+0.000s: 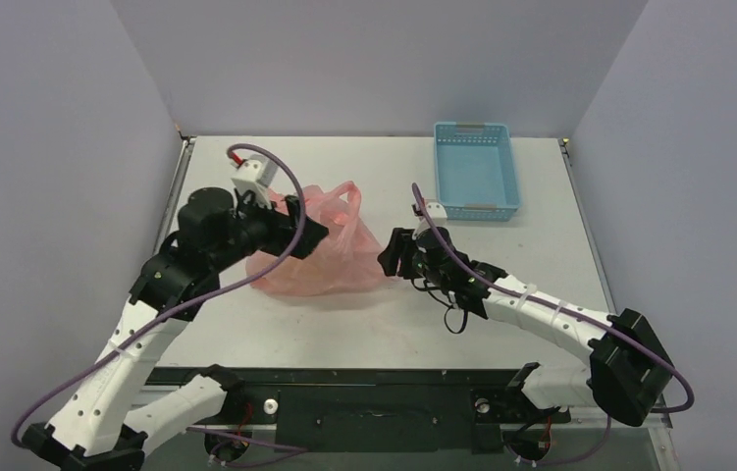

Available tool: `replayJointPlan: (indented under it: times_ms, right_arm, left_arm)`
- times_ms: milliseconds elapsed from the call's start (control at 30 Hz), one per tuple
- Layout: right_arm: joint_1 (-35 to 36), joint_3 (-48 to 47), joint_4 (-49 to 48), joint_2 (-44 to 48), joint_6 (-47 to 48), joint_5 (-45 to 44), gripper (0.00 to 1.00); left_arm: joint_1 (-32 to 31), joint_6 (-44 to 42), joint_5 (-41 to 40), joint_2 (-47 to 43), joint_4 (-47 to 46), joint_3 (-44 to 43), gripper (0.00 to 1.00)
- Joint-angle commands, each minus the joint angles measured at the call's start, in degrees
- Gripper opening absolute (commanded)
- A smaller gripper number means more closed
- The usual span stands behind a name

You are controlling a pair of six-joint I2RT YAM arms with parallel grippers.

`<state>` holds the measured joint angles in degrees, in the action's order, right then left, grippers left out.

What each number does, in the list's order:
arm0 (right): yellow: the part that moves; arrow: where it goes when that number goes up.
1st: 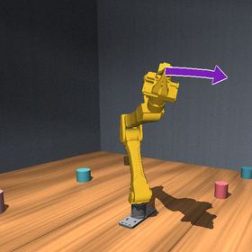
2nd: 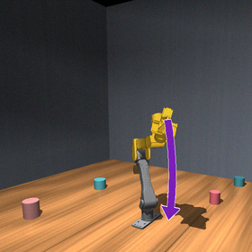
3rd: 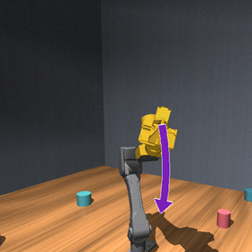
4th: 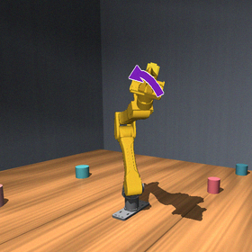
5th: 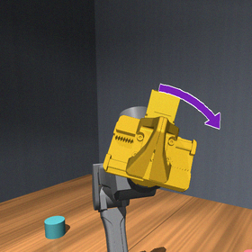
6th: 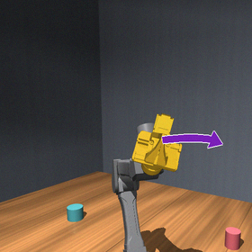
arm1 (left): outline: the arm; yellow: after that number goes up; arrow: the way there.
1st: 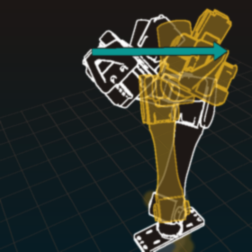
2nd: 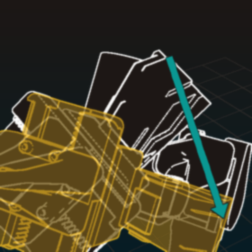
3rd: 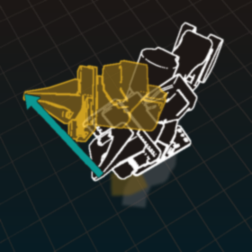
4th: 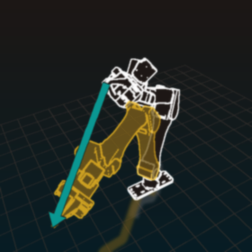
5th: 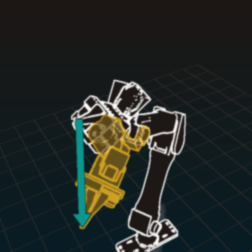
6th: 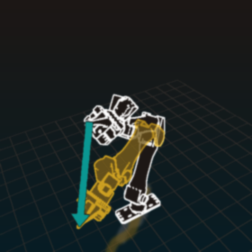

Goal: Take the fake fruits out of the plastic bag

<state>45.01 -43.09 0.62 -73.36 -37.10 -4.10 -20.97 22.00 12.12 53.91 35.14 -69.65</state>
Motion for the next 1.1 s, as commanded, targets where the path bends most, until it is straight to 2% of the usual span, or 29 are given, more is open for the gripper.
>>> replayJointPlan:
  times_ms: [0,33,133,233,433,600,633,733,767,867,1000,1067]
  right_arm:
    - [-1.97,-4.85,1.97,3.29,2.59,2.64,0.56]
    - [-3.29,-5.3,1.68,4.08,2.22,3.11,0.57]
    - [-5.45,-6.15,-2.72,4.71,0.28,8.86,0.66]
    - [-6.38,-9.61,-7.27,1.24,-0.53,16.57,0.71]
    - [-8.29,-16.94,-20.8,-9.96,-6.16,28.68,0.72]
    - [-9.05,-24.03,-20.63,-19.48,-5.29,29.4,0.72]
    - [-9.1,-25.35,-20.17,-20.26,-4.85,29.47,0.71]
    - [-8.48,-27.12,-20.41,-22.09,-4.4,32.07,0.57]
    - [-7.73,-27.7,-20.38,-22.09,-3.6,32.41,0.54]
    - [-6.3,-28.67,-13.66,-20.3,2.43,28.78,0.53]
    - [-5.55,-28.18,-11.77,-18.12,4.47,29.04,0.46]
    - [-5.61,-27.42,-9.63,-16.46,4.72,26.28,0.5]
  left_arm:
    - [-17.87,2.88,-15.88,1.65,-1.07,0.46,0.82]
    - [-19.19,3.31,-18.57,1.73,-1.19,0.47,0.81]
    - [-21.11,5.25,-19.26,0.8,-3.55,1.94,0.8]
    - [-21.24,6.1,-20.95,-1.85,-4.59,2.68,0.81]
    - [-21.22,5.06,-23.78,-4.0,1.57,-1.14,0.84]
    - [-21.19,6.89,-25.51,-7.5,5.95,-0.98,0.84]
    - [-21.19,7.44,-25.63,-8.2,6.67,-0.65,0.84]
    - [-21.15,8.39,-26.86,-10.97,8.4,0.96,0.84]
    - [-21.14,8.82,-27.63,-11.3,9.41,1.16,0.84]
    - [-21.13,9.38,-28.9,-12.04,10.94,2.18,0.84]
    - [-21.16,9.87,-33.6,-10.89,13.51,1.3,0.81]
    - [-21.13,9.57,-34.79,-10.67,13.82,1.25,0.81]
